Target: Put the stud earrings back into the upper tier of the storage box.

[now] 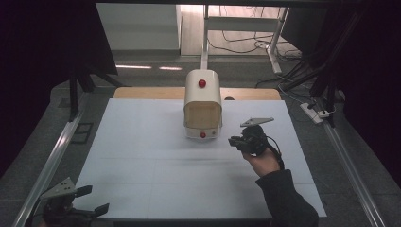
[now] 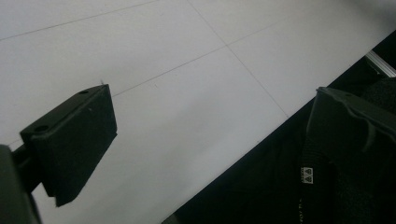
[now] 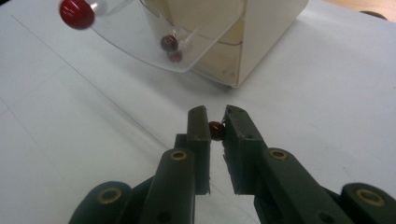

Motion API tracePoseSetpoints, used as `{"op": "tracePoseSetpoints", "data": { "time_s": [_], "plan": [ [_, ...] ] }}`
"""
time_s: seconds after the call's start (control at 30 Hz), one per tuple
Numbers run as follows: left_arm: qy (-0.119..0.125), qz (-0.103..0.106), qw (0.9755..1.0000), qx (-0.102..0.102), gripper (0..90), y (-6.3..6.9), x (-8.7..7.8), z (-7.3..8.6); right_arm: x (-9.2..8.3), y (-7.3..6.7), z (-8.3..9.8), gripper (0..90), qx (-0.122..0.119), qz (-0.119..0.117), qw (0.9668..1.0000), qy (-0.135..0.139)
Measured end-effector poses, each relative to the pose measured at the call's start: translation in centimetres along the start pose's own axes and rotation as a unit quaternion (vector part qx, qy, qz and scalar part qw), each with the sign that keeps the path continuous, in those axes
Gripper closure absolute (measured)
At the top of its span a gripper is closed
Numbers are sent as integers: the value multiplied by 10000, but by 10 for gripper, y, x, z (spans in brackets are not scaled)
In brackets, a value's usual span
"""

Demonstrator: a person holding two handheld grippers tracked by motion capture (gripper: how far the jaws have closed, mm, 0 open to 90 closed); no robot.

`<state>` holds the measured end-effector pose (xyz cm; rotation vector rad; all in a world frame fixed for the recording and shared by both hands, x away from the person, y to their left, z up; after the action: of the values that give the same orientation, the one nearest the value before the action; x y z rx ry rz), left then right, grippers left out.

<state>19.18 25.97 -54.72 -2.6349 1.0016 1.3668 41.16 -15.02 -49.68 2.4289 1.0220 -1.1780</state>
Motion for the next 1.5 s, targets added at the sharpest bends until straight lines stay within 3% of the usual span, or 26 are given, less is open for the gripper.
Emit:
{"op": "tracePoseSetpoints", "data": {
  "time_s": [0.5,0.77,1.5],
  "plan": [
    [-9,22,10000,-34,21,-1,0,0,-22,-6,-21,800,-108,-35,9996,252],
    [-14,21,10000,-35,21,-1,0,0,-34,-10,-34,800,-107,-184,9989,408],
    [4,27,10000,-66,14,-1,0,0,-45,-29,-68,801,-304,-288,9973,598]
  ]
}}
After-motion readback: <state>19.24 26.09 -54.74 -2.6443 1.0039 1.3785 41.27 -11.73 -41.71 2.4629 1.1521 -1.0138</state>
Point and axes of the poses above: each handheld gripper's, and its own axes: x roughly forward along the jaws, z roughly out of its underside, y roughly to its right, the point moved 9 cm from there along x, roughly forward along the jaws, and after that the axes turned 6 degrees about -y, right-handed, at the moved point
